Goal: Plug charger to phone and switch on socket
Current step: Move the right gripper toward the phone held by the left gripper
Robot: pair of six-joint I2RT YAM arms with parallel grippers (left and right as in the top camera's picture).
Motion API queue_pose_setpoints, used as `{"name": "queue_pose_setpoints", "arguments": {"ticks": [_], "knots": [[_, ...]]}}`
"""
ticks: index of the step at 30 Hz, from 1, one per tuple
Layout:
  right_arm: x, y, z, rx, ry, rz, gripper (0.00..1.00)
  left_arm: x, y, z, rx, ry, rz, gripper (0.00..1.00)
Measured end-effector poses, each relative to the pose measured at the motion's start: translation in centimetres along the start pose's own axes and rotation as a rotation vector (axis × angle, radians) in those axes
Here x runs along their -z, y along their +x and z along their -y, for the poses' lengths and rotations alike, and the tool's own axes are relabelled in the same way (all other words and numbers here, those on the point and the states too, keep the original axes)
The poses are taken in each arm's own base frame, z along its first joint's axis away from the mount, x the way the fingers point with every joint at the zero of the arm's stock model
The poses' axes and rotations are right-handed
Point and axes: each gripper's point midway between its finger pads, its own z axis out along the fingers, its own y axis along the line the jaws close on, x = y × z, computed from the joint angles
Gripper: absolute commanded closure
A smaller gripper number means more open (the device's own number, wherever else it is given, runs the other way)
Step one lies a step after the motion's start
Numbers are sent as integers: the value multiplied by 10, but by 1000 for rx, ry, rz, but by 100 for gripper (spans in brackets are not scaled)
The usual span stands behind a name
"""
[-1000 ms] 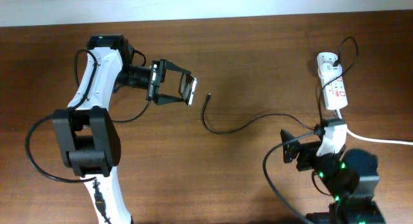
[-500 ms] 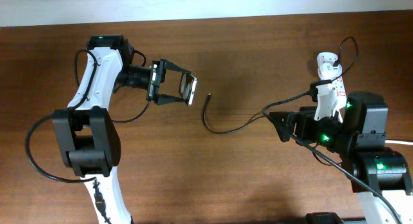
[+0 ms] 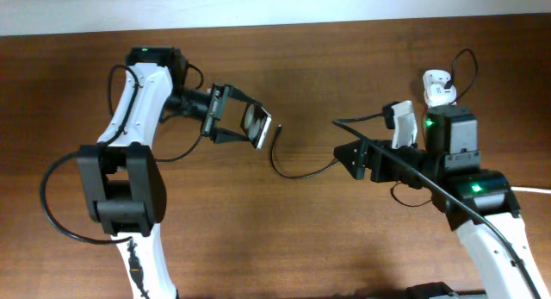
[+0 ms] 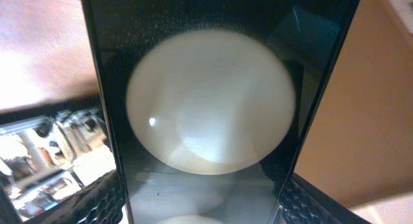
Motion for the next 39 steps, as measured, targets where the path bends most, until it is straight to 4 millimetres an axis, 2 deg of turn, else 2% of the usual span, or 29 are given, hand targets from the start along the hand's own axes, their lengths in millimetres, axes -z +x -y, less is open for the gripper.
{"name": "queue_pose_setpoints", "arguments": {"ticks": [6,8,12,18,22,27,31,35,39], "knots": [[-15,7,6,-57,88,-25,23,-18,-33,-11,25,-152,177,100],[-20,3,11,-100,105,-18,26,-21,-37,-14,56,-179,211,100],[-38,-5,18,-180,113,-13,27,-22,-44,-20,117,-213,267,100],[-93,4,1,-174,63,-87,27,-15,-57,-30,160,-267,356,100],[-109,4,-8,-183,37,-89,26,-7,-68,-40,192,-319,442,100],[-128,9,1,-291,54,-113,27,1,-78,-48,256,-352,527,100],[-150,15,-18,-275,7,-124,30,4,-80,-50,291,-357,555,100],[-175,22,-27,-317,-21,-139,36,4,-81,-50,304,-354,560,100],[-190,23,-39,-345,-59,-130,41,4,-81,-50,307,-353,561,100]]}}
